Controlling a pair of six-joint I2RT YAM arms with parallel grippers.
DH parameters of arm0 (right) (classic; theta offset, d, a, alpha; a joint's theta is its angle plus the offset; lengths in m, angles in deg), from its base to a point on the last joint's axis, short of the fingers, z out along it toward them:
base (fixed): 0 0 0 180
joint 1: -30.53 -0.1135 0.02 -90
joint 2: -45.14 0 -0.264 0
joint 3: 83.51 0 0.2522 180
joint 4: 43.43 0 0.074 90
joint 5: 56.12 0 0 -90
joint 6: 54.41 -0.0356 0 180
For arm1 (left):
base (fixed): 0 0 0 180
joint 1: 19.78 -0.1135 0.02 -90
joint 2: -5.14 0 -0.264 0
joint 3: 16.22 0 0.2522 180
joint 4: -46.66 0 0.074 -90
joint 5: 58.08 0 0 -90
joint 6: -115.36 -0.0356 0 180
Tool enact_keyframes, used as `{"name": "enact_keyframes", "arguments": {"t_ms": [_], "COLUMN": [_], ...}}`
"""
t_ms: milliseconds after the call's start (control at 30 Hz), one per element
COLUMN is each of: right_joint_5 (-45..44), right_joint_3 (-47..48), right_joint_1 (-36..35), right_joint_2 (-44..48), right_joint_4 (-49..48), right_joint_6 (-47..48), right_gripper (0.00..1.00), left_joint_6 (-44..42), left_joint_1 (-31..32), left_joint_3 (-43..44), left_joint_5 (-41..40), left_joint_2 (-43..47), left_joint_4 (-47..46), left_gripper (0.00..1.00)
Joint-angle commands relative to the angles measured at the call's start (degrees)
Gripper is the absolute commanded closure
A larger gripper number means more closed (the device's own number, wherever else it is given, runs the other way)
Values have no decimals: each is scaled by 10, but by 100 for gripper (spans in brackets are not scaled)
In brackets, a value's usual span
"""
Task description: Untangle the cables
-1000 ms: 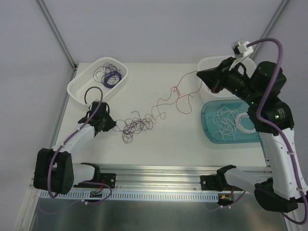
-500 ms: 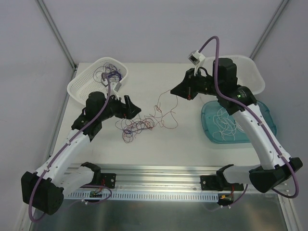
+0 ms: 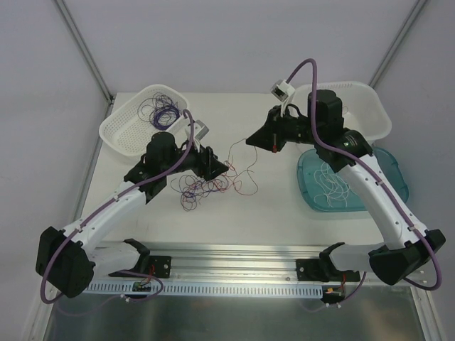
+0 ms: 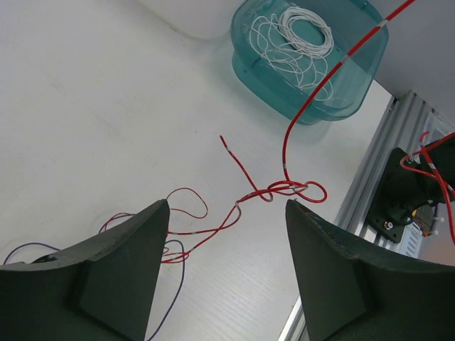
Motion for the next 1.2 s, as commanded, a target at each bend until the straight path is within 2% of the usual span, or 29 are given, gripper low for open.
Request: {"name": "enact_keyframes", "arguments": {"t_ms": [0, 100, 267, 533, 633, 667, 767, 867, 1067, 1167], "right_joint_5": [22, 23, 28, 32, 31, 29, 0, -47, -142, -188], "right_joint_3": [-1, -4, -7, -12, -17, -18, -19, -22, -62, -63], "right_joint_1": [-7, -7, -7, -8, -9, -10, -5, 13, 143, 207], "right_joint_2": [26, 29, 31, 30, 29, 28, 31, 35, 75, 89], "right_joint_4": [-37, -38, -42, -53, -57, -57, -33, -10, 15, 42], "right_joint_6": [-8, -9, -14, -21, -22, -22, -3, 3, -31, -69], "right_gripper": [99, 99, 99, 99, 99, 99, 99, 99, 99, 99], "left_joint_6": [-43, -50, -51, -45, -33, -32, -31, -35, -46, -43], "left_joint_1": [7, 9, 10, 14, 14, 15, 15, 14, -9, -48], "left_joint_3": [26, 25, 26, 25, 22, 23, 22, 16, -9, -27], "left_joint_5": [47, 62, 93, 88, 86, 86, 77, 51, -19, -56], "left_joint_2": [-10, -18, -32, -45, -47, -48, -44, -21, 69, 116], "left_joint_4": [-44, -43, -44, -56, -77, -79, -77, -63, -9, 20], "left_gripper": [36, 45, 48, 59, 70, 81, 100, 100, 100, 100]}}
